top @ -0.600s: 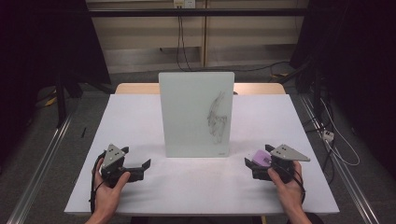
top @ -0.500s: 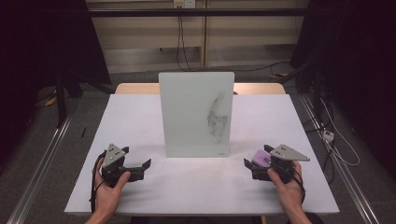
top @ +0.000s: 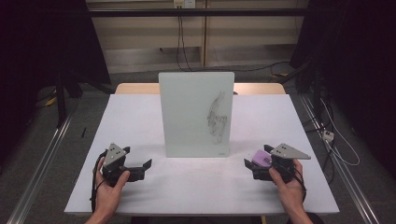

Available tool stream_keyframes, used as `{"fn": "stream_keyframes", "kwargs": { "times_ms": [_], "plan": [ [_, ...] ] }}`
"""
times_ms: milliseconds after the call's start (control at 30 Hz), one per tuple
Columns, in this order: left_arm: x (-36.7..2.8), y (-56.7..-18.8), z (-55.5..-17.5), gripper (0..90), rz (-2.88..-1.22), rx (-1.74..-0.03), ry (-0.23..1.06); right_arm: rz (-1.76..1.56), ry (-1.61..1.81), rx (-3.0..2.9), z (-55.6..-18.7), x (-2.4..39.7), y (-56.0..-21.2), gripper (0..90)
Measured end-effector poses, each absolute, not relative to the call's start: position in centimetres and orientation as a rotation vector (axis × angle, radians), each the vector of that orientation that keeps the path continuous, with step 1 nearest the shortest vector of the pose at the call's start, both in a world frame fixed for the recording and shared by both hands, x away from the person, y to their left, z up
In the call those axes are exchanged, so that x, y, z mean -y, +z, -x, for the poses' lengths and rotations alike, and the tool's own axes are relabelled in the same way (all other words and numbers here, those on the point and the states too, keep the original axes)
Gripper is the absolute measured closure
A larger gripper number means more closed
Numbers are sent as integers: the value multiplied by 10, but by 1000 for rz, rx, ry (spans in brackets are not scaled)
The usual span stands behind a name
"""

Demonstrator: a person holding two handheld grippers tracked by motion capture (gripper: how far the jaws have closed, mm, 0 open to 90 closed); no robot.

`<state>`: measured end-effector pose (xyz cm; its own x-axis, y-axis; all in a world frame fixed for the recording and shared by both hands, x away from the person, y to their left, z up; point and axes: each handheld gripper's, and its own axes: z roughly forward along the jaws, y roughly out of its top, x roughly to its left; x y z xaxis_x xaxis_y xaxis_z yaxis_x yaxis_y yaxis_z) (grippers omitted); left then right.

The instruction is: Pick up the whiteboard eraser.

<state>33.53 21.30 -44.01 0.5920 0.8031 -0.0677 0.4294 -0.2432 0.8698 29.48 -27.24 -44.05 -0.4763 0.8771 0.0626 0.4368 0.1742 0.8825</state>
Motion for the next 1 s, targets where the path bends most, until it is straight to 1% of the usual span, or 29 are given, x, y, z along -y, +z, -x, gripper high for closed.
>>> {"fn": "stream_keyframes", "kwargs": {
  "times_ms": [267, 367, 433, 567, 633, 667, 933, 1000],
  "plan": [
    [-214, -440, -336, 46, -1885, -1001, 490, -1305, 1205, -1996, -305, 273, -435, 50],
    [-214, -441, -337, 46, -1881, -1002, 480, -1322, 1177, -1973, -307, 275, -437, 57],
    [-216, -440, -337, 46, -1881, -1002, 488, -1320, 1183, -1961, -309, 278, -436, 76],
    [-218, -441, -335, 46, -1878, -1005, 484, -1318, 1195, -1963, -309, 280, -430, 56],
    [-218, -441, -335, 46, -1880, -1005, 483, -1347, 1179, -1998, -311, 282, -430, 100],
    [-217, -440, -336, 46, -1880, -1006, 483, -1346, 1167, -2025, -312, 282, -430, 106],
    [-217, -440, -336, 46, -1885, -1001, 485, -1344, 1130, -2079, -323, 296, -419, 59],
    [-217, -441, -336, 46, -1882, -997, 482, -1314, 1126, -2118, -327, 299, -416, 69]
  ]
}}
